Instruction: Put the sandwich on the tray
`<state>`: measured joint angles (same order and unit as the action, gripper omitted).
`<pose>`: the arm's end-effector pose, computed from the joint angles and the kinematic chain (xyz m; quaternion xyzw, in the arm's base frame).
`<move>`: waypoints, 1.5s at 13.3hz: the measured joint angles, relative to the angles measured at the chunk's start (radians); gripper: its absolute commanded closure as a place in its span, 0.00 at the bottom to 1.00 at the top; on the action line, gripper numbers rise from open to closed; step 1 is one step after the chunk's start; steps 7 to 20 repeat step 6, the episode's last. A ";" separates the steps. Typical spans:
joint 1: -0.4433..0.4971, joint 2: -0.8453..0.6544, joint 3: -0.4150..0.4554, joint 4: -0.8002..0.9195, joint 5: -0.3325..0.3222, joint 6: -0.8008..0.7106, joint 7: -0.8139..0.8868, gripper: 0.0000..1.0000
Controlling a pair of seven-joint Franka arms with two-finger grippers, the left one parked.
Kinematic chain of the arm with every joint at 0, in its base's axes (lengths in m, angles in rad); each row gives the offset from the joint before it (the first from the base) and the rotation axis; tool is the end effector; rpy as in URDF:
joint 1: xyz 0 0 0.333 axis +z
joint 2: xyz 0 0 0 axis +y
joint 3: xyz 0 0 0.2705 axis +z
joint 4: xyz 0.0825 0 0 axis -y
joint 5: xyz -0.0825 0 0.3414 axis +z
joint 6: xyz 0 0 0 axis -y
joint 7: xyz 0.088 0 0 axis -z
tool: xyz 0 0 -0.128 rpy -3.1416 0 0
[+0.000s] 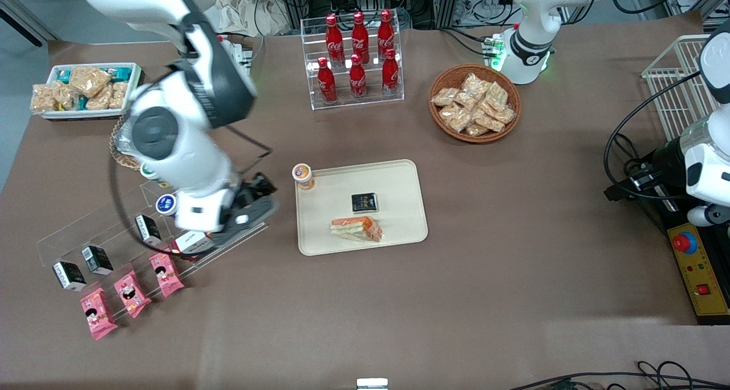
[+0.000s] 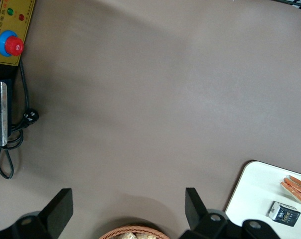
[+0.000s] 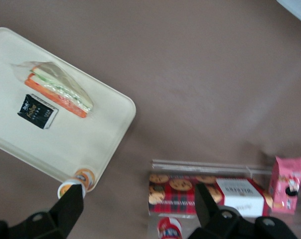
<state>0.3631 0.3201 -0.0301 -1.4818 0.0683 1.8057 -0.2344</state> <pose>0.5671 0.2057 0.4385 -0.9616 -0.2730 -0.0006 0.0285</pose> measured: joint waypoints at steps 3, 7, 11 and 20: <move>-0.152 -0.041 0.000 0.000 0.042 -0.099 -0.001 0.01; -0.257 -0.076 -0.001 0.000 0.040 -0.157 0.000 0.01; -0.257 -0.076 -0.001 0.000 0.040 -0.157 0.000 0.01; -0.257 -0.076 -0.001 0.000 0.040 -0.157 0.000 0.01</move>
